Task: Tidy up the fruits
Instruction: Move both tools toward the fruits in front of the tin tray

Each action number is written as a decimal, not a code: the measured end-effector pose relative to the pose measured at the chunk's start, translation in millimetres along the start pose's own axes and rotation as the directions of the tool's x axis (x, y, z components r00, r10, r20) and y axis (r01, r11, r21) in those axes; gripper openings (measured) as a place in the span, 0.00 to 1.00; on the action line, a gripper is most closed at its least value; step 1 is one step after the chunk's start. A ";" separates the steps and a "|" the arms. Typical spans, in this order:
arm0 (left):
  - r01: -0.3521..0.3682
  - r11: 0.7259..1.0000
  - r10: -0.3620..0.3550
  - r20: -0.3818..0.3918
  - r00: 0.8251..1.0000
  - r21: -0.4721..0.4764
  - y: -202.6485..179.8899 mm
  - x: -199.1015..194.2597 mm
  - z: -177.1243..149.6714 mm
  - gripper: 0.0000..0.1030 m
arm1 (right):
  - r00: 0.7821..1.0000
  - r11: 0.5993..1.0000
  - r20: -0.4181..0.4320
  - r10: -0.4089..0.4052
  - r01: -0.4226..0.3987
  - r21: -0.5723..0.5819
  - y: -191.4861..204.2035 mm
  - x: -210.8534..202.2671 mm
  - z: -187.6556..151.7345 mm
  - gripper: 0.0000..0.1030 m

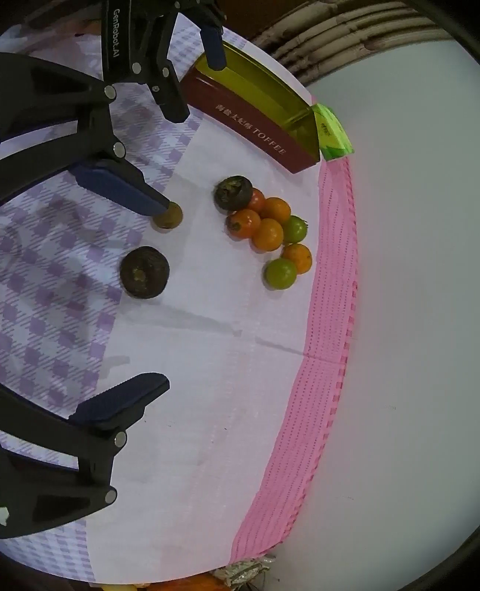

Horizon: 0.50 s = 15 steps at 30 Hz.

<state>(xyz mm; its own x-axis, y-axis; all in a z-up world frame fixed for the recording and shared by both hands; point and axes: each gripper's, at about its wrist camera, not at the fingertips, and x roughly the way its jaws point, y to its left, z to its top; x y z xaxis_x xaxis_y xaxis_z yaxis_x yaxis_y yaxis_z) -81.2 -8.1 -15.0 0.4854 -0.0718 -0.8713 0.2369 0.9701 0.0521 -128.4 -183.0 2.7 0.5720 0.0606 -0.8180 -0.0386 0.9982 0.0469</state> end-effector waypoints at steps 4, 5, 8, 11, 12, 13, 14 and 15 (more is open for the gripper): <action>-0.005 1.000 0.005 0.000 1.000 0.011 -0.1 -1.4 -2.1 0.99 | 1.000 1.000 0.009 -0.003 0.003 -0.004 -2.4 6.6 -3.3 0.81; -0.002 1.000 0.002 0.000 1.000 0.014 0.4 -2.0 -2.5 0.99 | 1.000 1.000 0.009 -0.001 0.001 -0.005 -2.8 8.7 -4.2 0.81; -0.001 1.000 0.001 -0.005 1.000 0.011 2.8 -2.6 -4.0 0.99 | 1.000 1.000 0.008 0.000 0.000 -0.008 3.4 12.1 -2.7 0.81; -0.003 1.000 0.003 -0.010 1.000 0.007 5.2 -2.8 -5.1 0.99 | 1.000 1.000 0.011 0.000 0.000 -0.014 8.9 13.4 -5.6 0.81; -0.003 1.000 0.003 -0.011 1.000 0.007 5.4 -3.1 -5.4 0.99 | 1.000 1.000 0.014 0.002 -0.002 -0.014 7.1 10.7 -6.3 0.81; -0.005 1.000 0.005 -0.011 1.000 0.007 6.2 -3.4 -5.6 0.99 | 1.000 1.000 0.013 0.001 0.000 -0.014 6.0 8.5 -5.4 0.81; -0.005 1.000 0.005 -0.010 1.000 0.009 6.2 -3.9 -5.9 0.99 | 1.000 1.000 0.014 -0.006 0.007 -0.015 9.5 8.4 -5.3 0.81; -0.004 1.000 0.004 -0.010 1.000 0.013 6.3 -4.5 -6.2 0.99 | 1.000 1.000 0.015 -0.006 0.006 -0.016 9.6 7.7 -6.0 0.81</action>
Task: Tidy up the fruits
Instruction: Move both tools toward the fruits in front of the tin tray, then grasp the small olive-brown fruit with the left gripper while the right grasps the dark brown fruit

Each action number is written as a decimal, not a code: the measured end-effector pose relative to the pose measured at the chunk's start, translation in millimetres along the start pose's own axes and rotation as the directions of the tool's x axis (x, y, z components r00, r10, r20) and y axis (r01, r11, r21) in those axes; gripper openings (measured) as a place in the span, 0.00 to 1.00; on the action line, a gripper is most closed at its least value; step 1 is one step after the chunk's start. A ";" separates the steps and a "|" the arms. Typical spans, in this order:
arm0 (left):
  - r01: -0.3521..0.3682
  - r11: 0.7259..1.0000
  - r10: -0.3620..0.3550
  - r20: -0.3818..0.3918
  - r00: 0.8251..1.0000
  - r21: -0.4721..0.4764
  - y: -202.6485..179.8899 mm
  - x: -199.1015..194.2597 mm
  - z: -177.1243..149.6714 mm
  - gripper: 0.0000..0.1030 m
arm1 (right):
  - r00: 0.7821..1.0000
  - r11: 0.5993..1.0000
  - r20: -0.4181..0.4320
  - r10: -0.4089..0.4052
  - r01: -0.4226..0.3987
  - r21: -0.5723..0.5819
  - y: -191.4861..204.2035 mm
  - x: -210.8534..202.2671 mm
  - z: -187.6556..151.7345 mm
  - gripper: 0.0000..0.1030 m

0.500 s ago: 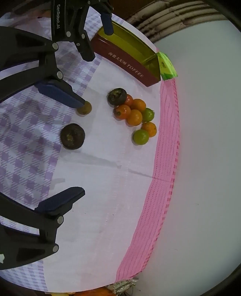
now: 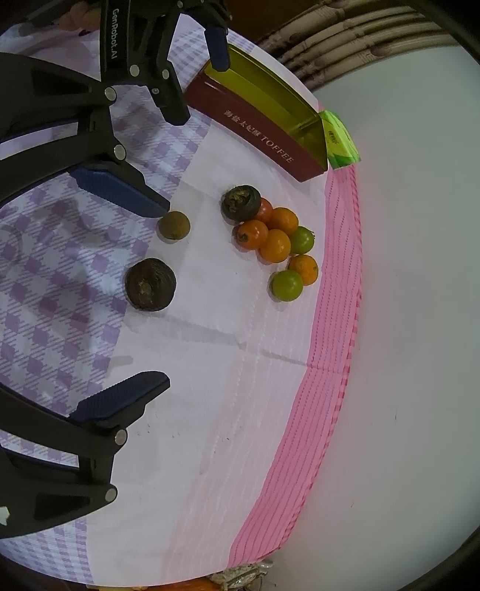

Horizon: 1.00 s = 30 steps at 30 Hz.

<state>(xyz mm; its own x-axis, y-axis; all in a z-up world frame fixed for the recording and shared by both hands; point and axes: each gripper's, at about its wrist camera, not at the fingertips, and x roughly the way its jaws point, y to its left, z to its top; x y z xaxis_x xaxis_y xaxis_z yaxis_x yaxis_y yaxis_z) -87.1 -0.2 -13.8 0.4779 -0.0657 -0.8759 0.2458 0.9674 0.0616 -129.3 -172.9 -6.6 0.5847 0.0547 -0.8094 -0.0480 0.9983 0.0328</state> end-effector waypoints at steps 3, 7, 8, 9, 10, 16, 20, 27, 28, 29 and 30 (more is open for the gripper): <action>0.002 1.000 -0.002 0.000 1.000 0.006 -0.7 -1.0 -0.2 0.99 | 1.000 1.000 -0.004 0.002 -0.002 -0.003 -0.5 -0.6 -0.4 0.81; 0.006 1.000 -0.006 -0.001 1.000 0.015 -2.2 -1.3 0.1 0.99 | 1.000 1.000 -0.017 0.013 -0.014 -0.008 -1.8 -3.2 -0.4 0.81; 0.007 1.000 -0.007 -0.001 1.000 0.016 -2.6 -1.3 0.2 0.99 | 1.000 1.000 -0.019 0.014 -0.014 -0.009 -1.1 -4.1 -0.8 0.80; 0.008 1.000 -0.008 -0.002 1.000 0.018 -2.9 -1.3 0.2 0.99 | 1.000 1.000 -0.017 0.011 -0.011 -0.010 -0.5 -4.1 -1.1 0.79; 0.007 1.000 -0.007 -0.003 1.000 0.017 -3.6 -1.1 0.0 0.99 | 1.000 1.000 -0.012 0.015 -0.015 -0.011 -0.4 -3.3 -1.3 0.78; 0.004 1.000 -0.004 -0.004 1.000 0.019 -4.5 -0.5 -0.1 0.99 | 0.999 1.000 -0.052 -0.001 0.000 -0.023 -0.6 -3.8 -4.1 0.78; 0.004 1.000 -0.004 -0.007 1.000 0.020 -4.4 1.1 -1.6 0.99 | 0.998 0.997 -0.030 -0.055 0.053 -0.062 1.4 1.9 -7.3 0.72; 0.007 1.000 -0.006 -0.015 1.000 0.024 -4.0 4.8 -3.6 0.99 | 0.999 1.000 -0.054 0.000 -0.001 -0.027 -0.6 10.2 -12.4 0.64; 0.009 1.000 -0.009 -0.016 1.000 0.027 -3.8 5.3 -4.3 0.99 | 0.998 1.000 -0.066 0.001 -0.003 -0.024 -1.6 12.1 -13.0 0.62; 0.011 1.000 -0.011 -0.018 1.000 0.028 -4.3 6.0 -4.6 0.99 | 0.997 1.000 -0.072 0.005 -0.007 -0.018 -1.6 14.9 -13.6 0.61; 0.014 0.999 -0.013 -0.019 1.000 0.031 -4.7 6.8 -4.9 0.99 | 0.996 1.000 -0.088 0.010 -0.012 -0.014 -2.5 16.3 -13.8 0.61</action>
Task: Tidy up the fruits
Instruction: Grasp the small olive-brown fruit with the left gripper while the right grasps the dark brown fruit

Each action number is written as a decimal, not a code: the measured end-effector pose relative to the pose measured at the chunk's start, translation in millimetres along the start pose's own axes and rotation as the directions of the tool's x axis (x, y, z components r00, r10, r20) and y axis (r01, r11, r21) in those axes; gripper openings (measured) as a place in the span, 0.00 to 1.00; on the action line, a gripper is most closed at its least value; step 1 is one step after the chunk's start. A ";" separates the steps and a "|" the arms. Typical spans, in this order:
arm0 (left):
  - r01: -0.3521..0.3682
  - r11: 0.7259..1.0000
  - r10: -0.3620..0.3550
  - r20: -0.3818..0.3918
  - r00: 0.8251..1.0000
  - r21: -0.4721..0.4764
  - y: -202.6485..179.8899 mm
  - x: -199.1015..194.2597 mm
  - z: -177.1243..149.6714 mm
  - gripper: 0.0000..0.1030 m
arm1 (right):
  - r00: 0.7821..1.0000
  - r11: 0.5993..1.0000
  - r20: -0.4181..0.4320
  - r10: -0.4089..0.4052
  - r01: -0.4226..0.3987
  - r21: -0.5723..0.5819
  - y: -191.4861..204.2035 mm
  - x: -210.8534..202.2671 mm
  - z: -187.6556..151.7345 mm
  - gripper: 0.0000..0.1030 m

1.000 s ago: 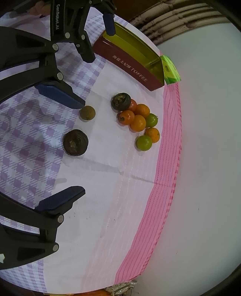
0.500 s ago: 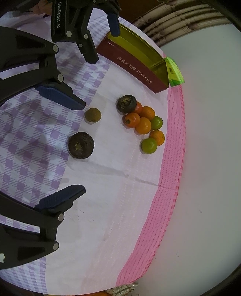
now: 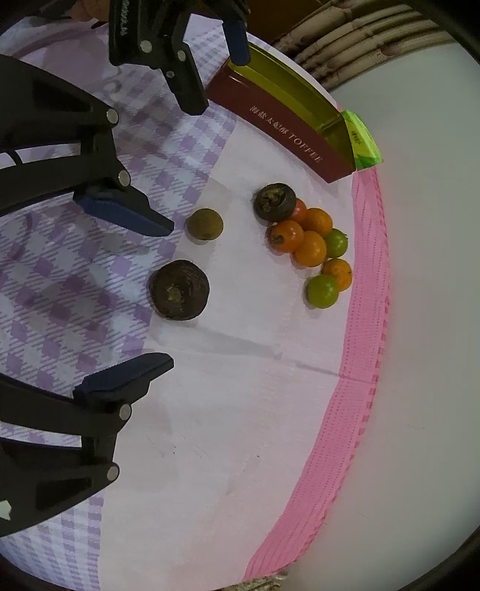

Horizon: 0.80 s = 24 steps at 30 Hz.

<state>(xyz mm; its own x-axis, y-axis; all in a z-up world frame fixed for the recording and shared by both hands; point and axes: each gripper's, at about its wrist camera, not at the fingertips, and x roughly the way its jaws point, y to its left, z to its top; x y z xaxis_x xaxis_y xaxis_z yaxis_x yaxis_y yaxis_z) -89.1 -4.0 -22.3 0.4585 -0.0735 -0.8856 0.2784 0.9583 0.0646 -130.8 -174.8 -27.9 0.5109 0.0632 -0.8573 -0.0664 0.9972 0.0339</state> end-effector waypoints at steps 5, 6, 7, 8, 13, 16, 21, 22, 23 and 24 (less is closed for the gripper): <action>0.012 1.000 -0.011 -0.012 1.000 0.010 -3.4 5.1 -0.2 0.99 | 0.999 1.000 -0.040 0.011 -0.011 -0.004 2.6 13.7 3.5 0.53; 0.012 1.000 -0.012 -0.013 1.000 0.012 -4.2 5.9 0.1 0.99 | 0.999 1.000 -0.048 0.010 -0.011 -0.007 3.1 16.2 4.6 0.52; 0.014 1.000 -0.014 -0.014 1.000 0.014 -5.2 6.8 0.1 0.99 | 0.998 1.000 -0.059 0.014 -0.015 -0.007 3.5 18.4 4.9 0.50; 0.016 1.000 -0.016 -0.016 1.000 0.015 -5.9 7.6 0.4 0.99 | 0.998 1.000 -0.062 0.021 -0.022 -0.009 3.9 20.9 5.6 0.46; 0.026 0.999 -0.026 -0.025 0.999 0.019 -10.8 13.3 2.4 0.97 | 0.997 0.999 -0.068 0.023 -0.025 -0.024 6.5 29.2 7.9 0.37; 0.035 0.999 -0.034 -0.034 0.999 0.027 -15.7 16.8 3.7 0.95 | 0.997 0.999 -0.069 0.035 -0.037 -0.028 5.1 29.9 7.8 0.36; 0.065 0.997 -0.064 -0.043 0.997 0.039 -27.6 20.7 7.9 0.89 | 0.999 0.999 -0.041 0.015 -0.016 -0.033 -4.7 28.8 16.3 0.35; 0.072 0.996 -0.070 -0.045 0.997 0.044 -30.8 21.8 9.5 0.87 | 1.000 1.000 -0.026 -0.003 0.002 -0.029 -10.4 29.4 21.6 0.35; 0.079 0.996 -0.077 -0.048 0.996 0.046 -33.6 22.8 10.9 0.86 | 1.000 1.000 -0.016 -0.014 0.013 -0.023 -15.8 29.8 25.6 0.35; 0.093 0.995 -0.091 -0.048 0.995 0.046 -36.5 23.8 12.9 0.82 | 1.000 0.999 -0.001 -0.032 0.032 -0.014 -23.9 31.0 32.3 0.35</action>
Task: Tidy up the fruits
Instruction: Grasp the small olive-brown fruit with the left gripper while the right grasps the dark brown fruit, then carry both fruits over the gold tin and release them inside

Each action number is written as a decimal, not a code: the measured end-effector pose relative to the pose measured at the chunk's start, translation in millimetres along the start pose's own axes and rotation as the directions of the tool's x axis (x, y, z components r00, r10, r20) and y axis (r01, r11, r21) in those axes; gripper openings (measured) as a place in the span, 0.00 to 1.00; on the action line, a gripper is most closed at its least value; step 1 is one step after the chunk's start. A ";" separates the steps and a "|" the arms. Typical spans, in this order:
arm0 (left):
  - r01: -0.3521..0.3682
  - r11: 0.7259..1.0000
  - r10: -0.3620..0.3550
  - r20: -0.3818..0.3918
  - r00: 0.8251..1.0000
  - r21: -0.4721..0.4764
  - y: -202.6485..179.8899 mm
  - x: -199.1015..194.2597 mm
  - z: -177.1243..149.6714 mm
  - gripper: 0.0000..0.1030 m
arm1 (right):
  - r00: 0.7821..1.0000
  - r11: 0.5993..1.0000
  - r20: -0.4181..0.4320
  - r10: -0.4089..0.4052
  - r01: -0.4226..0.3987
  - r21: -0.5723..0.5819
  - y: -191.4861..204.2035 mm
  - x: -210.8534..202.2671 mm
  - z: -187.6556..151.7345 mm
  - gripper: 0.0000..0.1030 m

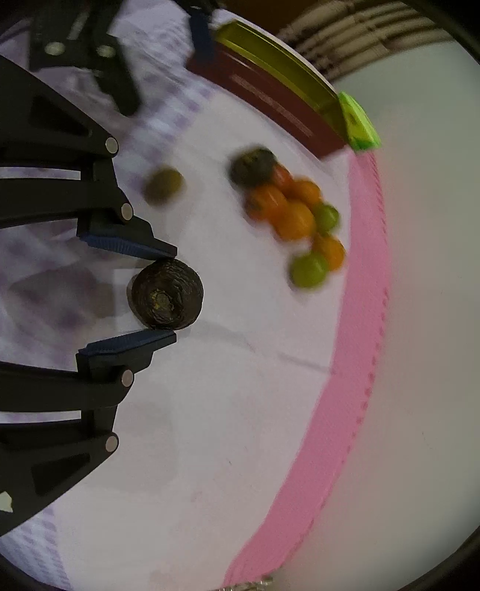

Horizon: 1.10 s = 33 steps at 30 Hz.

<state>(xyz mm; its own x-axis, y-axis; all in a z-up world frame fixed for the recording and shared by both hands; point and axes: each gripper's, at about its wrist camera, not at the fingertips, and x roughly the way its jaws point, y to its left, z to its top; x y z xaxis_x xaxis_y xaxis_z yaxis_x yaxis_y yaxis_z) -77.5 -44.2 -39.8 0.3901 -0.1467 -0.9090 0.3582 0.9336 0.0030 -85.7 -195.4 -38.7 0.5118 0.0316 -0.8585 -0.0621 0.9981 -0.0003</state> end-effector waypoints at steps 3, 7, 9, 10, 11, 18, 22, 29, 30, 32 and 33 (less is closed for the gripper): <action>0.038 0.999 -0.038 -0.009 0.999 0.008 -8.9 4.2 5.9 0.73 | 0.999 0.999 0.021 -0.049 0.049 -0.003 -14.5 4.2 11.6 0.34; 0.082 0.997 -0.082 -0.034 0.996 0.010 -20.1 11.8 14.0 0.60 | 0.997 0.997 0.027 -0.072 0.072 0.002 -28.5 9.0 18.6 0.34; 0.092 0.996 -0.091 -0.044 0.995 0.016 -25.1 16.0 17.6 0.55 | 0.996 0.997 0.028 -0.079 0.079 0.005 -32.6 9.2 17.7 0.35; 0.101 0.995 -0.100 -0.052 0.994 0.016 -27.4 18.5 19.7 0.50 | 0.997 0.997 0.027 -0.075 0.075 0.011 -34.2 9.0 16.7 0.35; 0.107 0.994 -0.106 -0.058 0.993 0.016 -29.5 21.3 21.8 0.49 | 0.997 0.997 0.025 -0.069 0.068 0.018 -37.1 8.6 15.5 0.35; 0.106 0.994 -0.105 -0.085 0.991 0.013 -38.6 37.4 31.7 0.32 | 0.999 0.997 0.023 -0.025 0.023 0.074 -48.2 13.2 8.8 0.35; 0.108 0.994 -0.107 -0.087 0.990 0.014 -41.1 42.4 34.0 0.25 | 1.000 0.996 0.024 -0.015 0.013 0.085 -51.5 15.1 9.3 0.35; 0.109 0.994 -0.108 -0.066 0.992 0.014 -35.3 33.1 34.9 0.25 | 0.999 0.995 0.026 -0.018 0.015 0.098 -53.4 16.1 8.3 0.35; 0.105 0.994 -0.104 -0.054 0.993 0.015 -31.0 27.7 36.9 0.25 | 0.999 0.995 0.026 -0.019 0.016 0.099 -52.9 15.9 8.3 0.35; 0.095 0.995 -0.094 -0.018 0.995 0.015 -19.2 13.4 41.5 0.25 | 0.999 0.995 0.026 -0.025 0.023 0.099 -52.9 16.6 8.3 0.35; 0.086 0.996 -0.086 0.001 0.996 0.012 -12.8 6.7 43.3 0.25 | 0.999 0.995 0.024 -0.024 0.021 0.102 -52.7 16.9 8.6 0.35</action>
<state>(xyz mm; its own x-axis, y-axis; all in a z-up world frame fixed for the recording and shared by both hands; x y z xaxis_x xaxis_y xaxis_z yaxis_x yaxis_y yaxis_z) -42.7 -71.4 -27.9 0.3589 -0.2266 -0.9054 0.4004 0.9137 -0.0700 -66.5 -247.1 -48.7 0.5338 0.0089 -0.8455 0.0368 0.9988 0.0337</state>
